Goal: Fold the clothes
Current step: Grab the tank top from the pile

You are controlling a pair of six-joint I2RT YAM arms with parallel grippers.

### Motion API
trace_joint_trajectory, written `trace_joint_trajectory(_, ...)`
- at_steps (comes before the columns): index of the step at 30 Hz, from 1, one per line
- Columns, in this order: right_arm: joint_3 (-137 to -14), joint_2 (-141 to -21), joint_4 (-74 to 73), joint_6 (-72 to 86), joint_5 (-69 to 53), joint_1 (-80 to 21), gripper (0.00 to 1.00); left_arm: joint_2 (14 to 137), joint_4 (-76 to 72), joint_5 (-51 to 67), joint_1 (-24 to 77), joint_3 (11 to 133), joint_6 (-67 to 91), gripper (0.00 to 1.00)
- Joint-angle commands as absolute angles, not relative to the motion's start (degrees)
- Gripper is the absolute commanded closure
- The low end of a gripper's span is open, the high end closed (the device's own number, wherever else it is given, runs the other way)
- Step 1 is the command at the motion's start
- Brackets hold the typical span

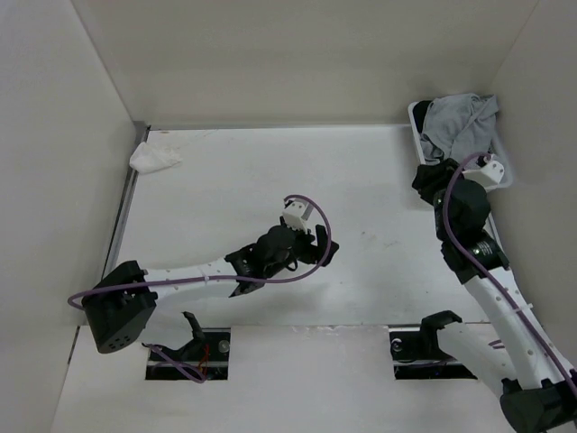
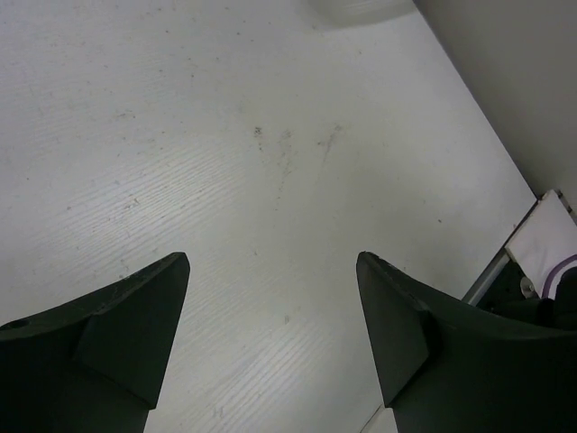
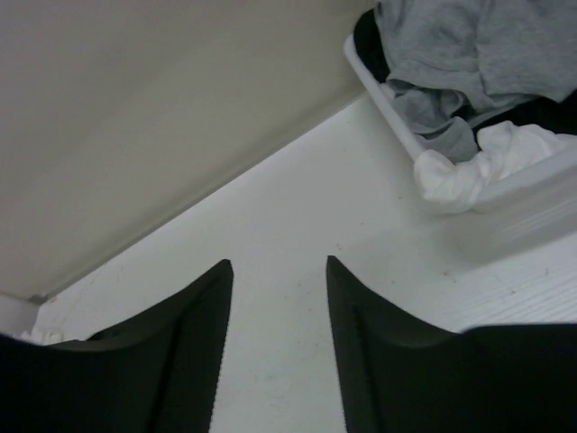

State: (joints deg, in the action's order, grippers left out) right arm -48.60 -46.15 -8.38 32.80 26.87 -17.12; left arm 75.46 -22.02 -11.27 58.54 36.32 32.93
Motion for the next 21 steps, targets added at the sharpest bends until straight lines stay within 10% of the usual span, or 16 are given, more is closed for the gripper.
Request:
trace_joint_trajectory(1,-52.90,-51.66,-9.76,31.12,29.18,-11.84,0.41,73.12,-24.96,-10.37,57.97,34.81,31.99,0.24)
trace_joint_trajectory(10,-58.18,-62.75,-6.51,30.23,25.58,0.13,0.45,74.44,-28.29,-10.20,56.91,32.96,32.34,0.24)
trace_joint_trajectory(13,-62.21,-69.49,-5.63,29.71,24.17,3.81,0.85,74.97,-29.61,-10.11,56.38,32.35,32.34,0.24)
trace_joint_trajectory(15,-66.60,-75.73,-6.85,29.45,22.95,5.92,0.95,75.58,-31.02,-10.11,55.86,31.64,32.34,0.24)
trace_joint_trajectory(17,-71.26,-82.67,-7.56,28.74,21.89,7.68,0.94,76.02,-31.73,-10.02,55.33,31.38,32.43,0.24)
trace_joint_trajectory(21,-83.20,-98.49,-8.96,27.78,18.02,10.06,0.56,76.46,-32.60,-9.05,53.92,30.85,32.69,0.24)
